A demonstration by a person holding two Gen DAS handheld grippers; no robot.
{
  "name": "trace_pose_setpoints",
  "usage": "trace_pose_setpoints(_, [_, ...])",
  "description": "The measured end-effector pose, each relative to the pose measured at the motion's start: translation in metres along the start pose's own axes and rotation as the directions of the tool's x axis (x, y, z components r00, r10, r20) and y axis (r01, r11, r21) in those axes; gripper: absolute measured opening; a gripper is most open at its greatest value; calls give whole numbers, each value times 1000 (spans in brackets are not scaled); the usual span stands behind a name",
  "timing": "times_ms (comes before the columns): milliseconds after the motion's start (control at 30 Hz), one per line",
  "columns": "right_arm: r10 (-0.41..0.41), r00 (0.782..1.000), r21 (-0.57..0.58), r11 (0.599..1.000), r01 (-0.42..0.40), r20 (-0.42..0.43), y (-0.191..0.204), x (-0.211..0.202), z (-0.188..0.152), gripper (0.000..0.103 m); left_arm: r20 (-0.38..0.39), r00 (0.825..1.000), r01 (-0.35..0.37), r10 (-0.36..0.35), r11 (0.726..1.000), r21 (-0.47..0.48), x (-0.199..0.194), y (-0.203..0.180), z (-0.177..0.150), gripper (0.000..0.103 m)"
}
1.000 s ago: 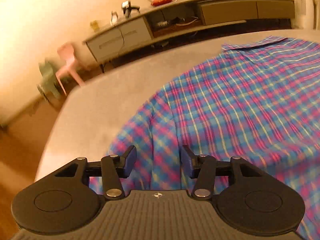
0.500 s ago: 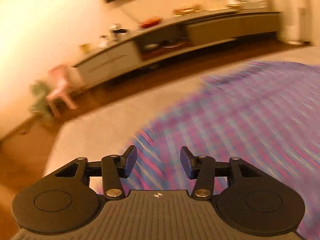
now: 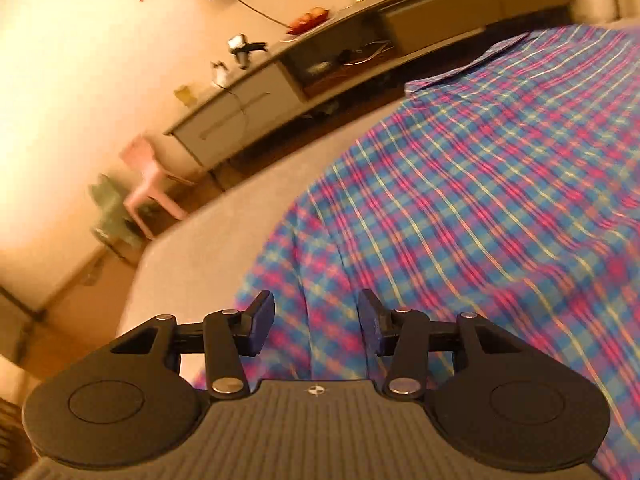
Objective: Fold clothes
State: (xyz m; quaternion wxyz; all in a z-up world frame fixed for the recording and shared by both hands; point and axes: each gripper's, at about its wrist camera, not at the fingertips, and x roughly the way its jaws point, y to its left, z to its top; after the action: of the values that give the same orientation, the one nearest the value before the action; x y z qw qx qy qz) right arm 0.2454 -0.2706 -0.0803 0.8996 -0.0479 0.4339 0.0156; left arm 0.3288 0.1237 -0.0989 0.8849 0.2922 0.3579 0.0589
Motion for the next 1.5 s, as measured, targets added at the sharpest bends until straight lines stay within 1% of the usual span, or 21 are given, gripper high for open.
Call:
trace_pose_setpoints(33, [-18,1000,7,1000,18,5,-3,1,2,51,17,1000,19,-19,1000,2,-15,-1,-2,46])
trace_pose_setpoints(67, [-35,999,14,999,35,9,-6,2,4,42,48,997,60,-60,998,2,-40,-1,-9,45])
trace_pose_setpoints(133, [-70,997,28,997,70,18,-12,4,8,38,109,984,141,-141,990,6,-90,0,-23,45])
trace_pose_setpoints(267, [-32,999,76,997,31,13,-23,-38,-41,46,209,928,304,-307,951,48,-190,-2,-62,45])
trace_pose_setpoints(367, [8,1000,114,993,-9,10,-31,-73,-84,46,172,886,414,-431,901,130,-247,-16,-125,47])
trace_pose_setpoints(433, [34,999,139,990,-35,8,-37,-97,-113,45,113,891,417,-439,892,173,-262,-24,-163,47])
trace_pose_setpoints(467, [48,999,152,987,-48,7,-39,-108,-127,44,78,902,405,-424,895,184,-262,-25,-179,47])
trace_pose_setpoints(533, [74,997,177,981,-74,7,-45,-132,-155,47,61,929,352,-364,923,157,-263,-13,-203,48])
trace_pose_setpoints(633, [114,993,215,970,-113,7,-53,-168,-198,51,15,964,264,-266,960,91,-265,12,-214,47])
trace_pose_setpoints(667, [127,992,228,966,-126,7,-55,-179,-212,61,20,964,263,-264,963,52,-271,21,-215,47])
trace_pose_setpoints(733, [154,988,253,956,-151,9,-61,-203,-241,71,48,948,315,-314,949,-10,-289,32,-218,48])
trace_pose_setpoints(833, [173,985,256,952,-167,0,-64,-216,-266,70,91,894,440,-438,898,-1,-309,28,-226,52])
trace_pose_setpoints(867, [176,984,234,957,-170,-8,-59,-214,-268,66,86,892,444,-445,895,23,-309,20,-232,52])
trace_pose_setpoints(967, [170,985,115,979,-167,-15,-30,-218,-275,56,62,901,423,-430,901,99,-310,-3,-249,54])
trace_pose_setpoints(1033, [113,993,-3,994,-113,-24,-10,-219,-276,48,40,912,406,-408,912,65,-301,5,-253,55])
trace_pose_setpoints(1100, [94,995,-58,994,-97,-43,-2,-224,-274,38,12,947,321,-322,945,55,-290,14,-254,54])
trace_pose_setpoints(1200, [31,998,-143,989,-39,-61,10,-238,-281,37,-19,971,239,-238,969,62,-278,28,-258,53])
trace_pose_setpoints(1267, [15,996,-169,985,-30,-85,10,-245,-281,37,-62,972,232,-228,971,65,-284,30,-255,48])
trace_pose_setpoints(1333, [-8,996,-189,982,-10,-94,11,-253,-276,36,1,958,287,-288,957,31,-309,35,-246,47])
trace_pose_setpoints(1400, [-36,999,-171,985,30,-29,10,-259,-263,37,78,937,340,-341,940,22,-335,30,-236,49])
trace_pose_setpoints(1500, [31,999,-147,989,-25,35,18,-250,-232,41,100,934,339,-343,939,61,-335,11,-219,50])
